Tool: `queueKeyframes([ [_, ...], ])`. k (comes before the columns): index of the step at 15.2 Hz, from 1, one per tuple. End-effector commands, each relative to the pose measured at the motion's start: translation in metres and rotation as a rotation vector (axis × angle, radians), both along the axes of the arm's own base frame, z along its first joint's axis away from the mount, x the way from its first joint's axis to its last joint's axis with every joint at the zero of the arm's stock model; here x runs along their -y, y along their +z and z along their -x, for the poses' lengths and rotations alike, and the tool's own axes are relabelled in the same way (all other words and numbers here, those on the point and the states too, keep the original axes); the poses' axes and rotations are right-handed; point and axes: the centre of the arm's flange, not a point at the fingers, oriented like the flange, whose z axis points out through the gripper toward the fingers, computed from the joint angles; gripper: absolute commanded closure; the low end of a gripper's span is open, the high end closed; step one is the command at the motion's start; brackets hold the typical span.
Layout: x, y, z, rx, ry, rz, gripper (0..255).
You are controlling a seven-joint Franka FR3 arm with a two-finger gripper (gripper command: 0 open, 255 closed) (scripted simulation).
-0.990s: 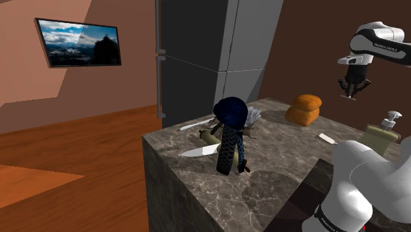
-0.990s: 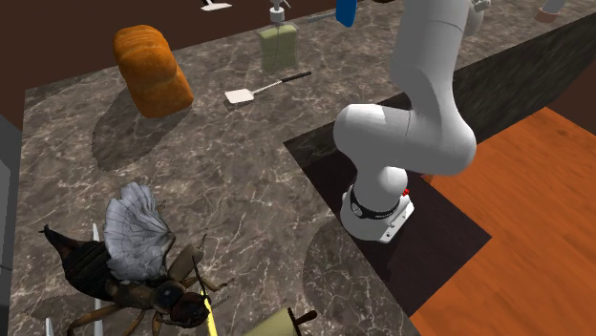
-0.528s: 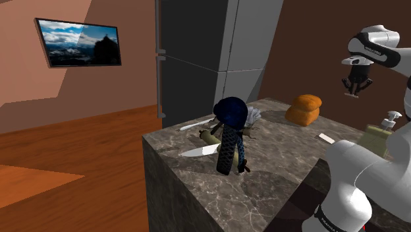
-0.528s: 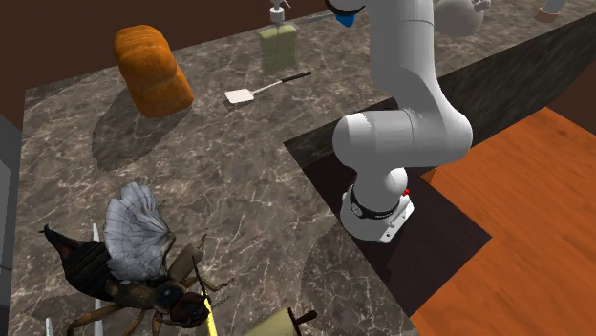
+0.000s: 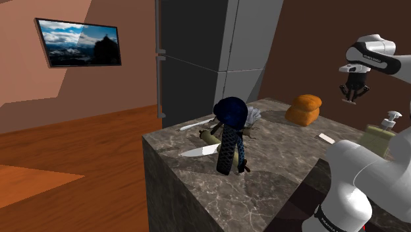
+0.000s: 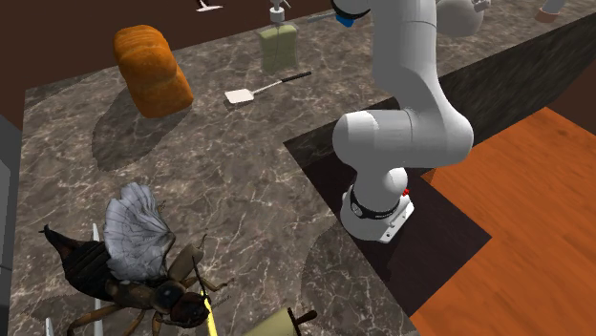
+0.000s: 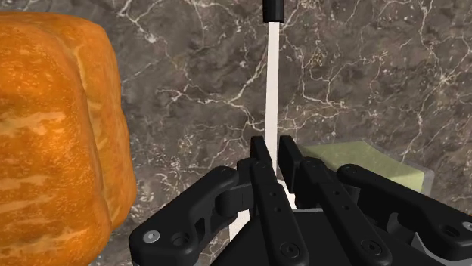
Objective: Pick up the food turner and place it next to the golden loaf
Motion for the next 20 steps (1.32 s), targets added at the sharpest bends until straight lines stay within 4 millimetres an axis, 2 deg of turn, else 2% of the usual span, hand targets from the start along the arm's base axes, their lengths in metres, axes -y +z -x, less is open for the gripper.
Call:
queueKeyframes([
  [1, 0.0, -0.011, -0.001, 0.0, 0.0, 0.0, 255],
  [20, 0.0, -0.112, -0.001, 0.0, 0.0, 0.0, 255],
])
